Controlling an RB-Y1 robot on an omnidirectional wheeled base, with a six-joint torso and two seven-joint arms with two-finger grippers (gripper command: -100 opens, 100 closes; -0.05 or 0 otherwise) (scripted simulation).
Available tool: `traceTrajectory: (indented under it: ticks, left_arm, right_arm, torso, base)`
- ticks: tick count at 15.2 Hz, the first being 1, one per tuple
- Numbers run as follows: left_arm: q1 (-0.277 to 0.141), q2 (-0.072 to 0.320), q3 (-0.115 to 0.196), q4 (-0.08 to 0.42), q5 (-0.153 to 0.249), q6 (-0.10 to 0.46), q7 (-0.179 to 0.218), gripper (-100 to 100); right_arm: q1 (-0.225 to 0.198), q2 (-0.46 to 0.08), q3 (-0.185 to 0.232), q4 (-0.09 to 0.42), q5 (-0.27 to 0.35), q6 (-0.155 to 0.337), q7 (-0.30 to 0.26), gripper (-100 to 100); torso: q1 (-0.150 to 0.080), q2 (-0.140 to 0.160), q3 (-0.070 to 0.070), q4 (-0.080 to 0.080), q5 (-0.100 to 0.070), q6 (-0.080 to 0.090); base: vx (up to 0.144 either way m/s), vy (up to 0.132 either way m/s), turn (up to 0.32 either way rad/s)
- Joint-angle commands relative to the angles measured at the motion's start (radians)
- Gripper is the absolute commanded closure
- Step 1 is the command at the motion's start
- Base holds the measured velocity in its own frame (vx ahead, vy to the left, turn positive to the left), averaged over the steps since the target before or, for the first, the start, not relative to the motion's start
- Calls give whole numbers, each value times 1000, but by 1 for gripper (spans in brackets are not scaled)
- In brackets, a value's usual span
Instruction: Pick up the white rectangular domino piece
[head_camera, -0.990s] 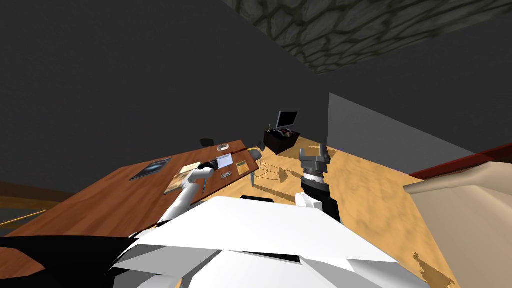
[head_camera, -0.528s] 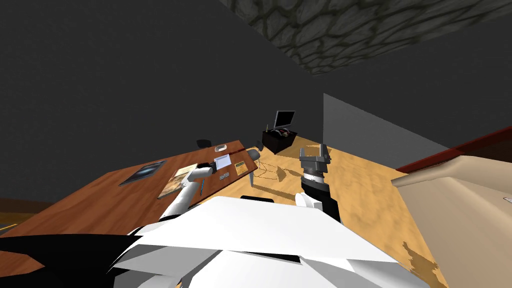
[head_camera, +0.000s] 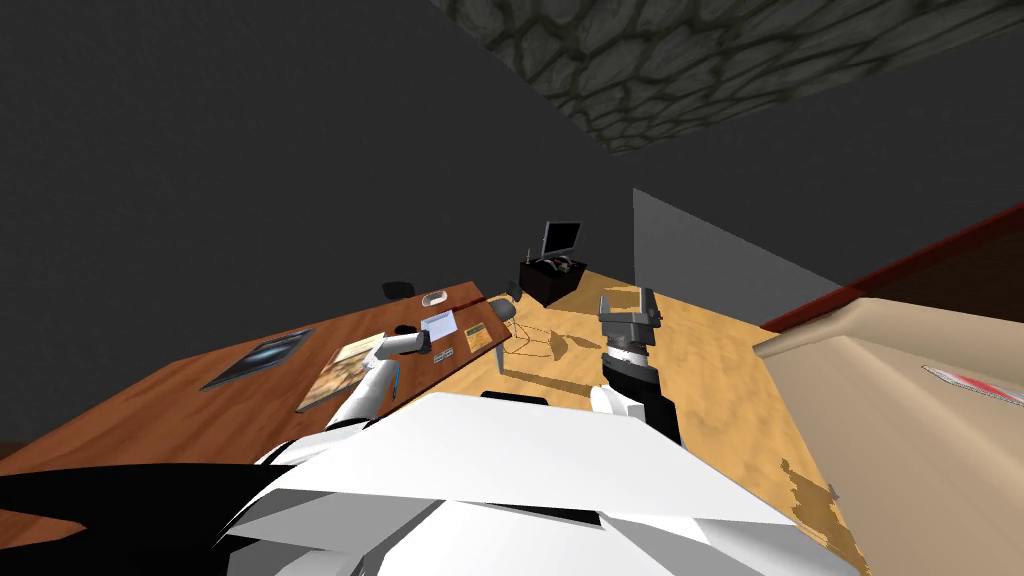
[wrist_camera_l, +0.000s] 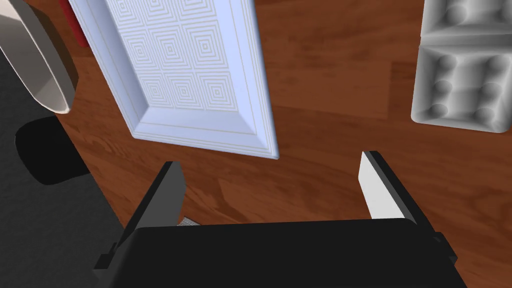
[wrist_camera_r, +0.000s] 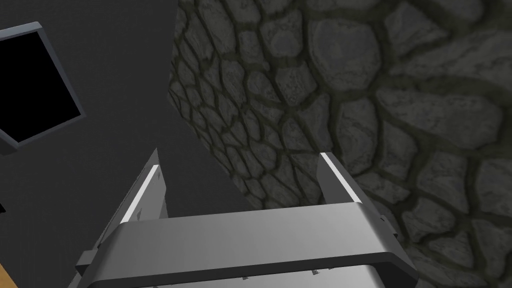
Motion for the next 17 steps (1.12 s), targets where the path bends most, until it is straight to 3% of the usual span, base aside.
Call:
traceTrajectory:
  ticks: [1, 6, 7, 10, 12, 17]
  left_arm:
    - [-21, 5, 17, 45, 9, 50, 3, -100]
    - [-56, 9, 44, 119, 22, 161, 11, -100]
    - [-56, 9, 44, 119, 22, 161, 11, -100]
    - [-86, 11, 68, 185, 32, 228, 17, -100]
    - [-86, 11, 68, 185, 32, 246, 17, -100]
    - [-121, 11, 96, 268, 45, 349, 25, -100]
  right_arm:
    - [0, 0, 0, 0, 0, 0, 0, 0]
    - [0, 0, 0, 0, 0, 0, 0, 0]
    - [0, 0, 0, 0, 0, 0, 0, 0]
    - [0, 0, 0, 0, 0, 0, 0, 0]
    - [0, 0, 0, 0, 0, 0, 0, 0]
    - [0, 0, 0, 0, 0, 0, 0, 0]
  torso:
    - [0, 0, 0, 0, 0, 0]
    - [0, 0, 0, 0, 0, 1]
    - [0, 0, 0, 0, 0, 0]
    - [0, 0, 0, 0, 0, 0]
    - [1, -1, 0, 0, 0, 0]
    - [1, -1, 0, 0, 0, 0]
  base:
    - [0, -4, -96]
    - [2, -1, -124]
    - [3, 3, -35]
    - [5, 3, -99]
    - [6, 8, -63]
    - [10, 10, -86]
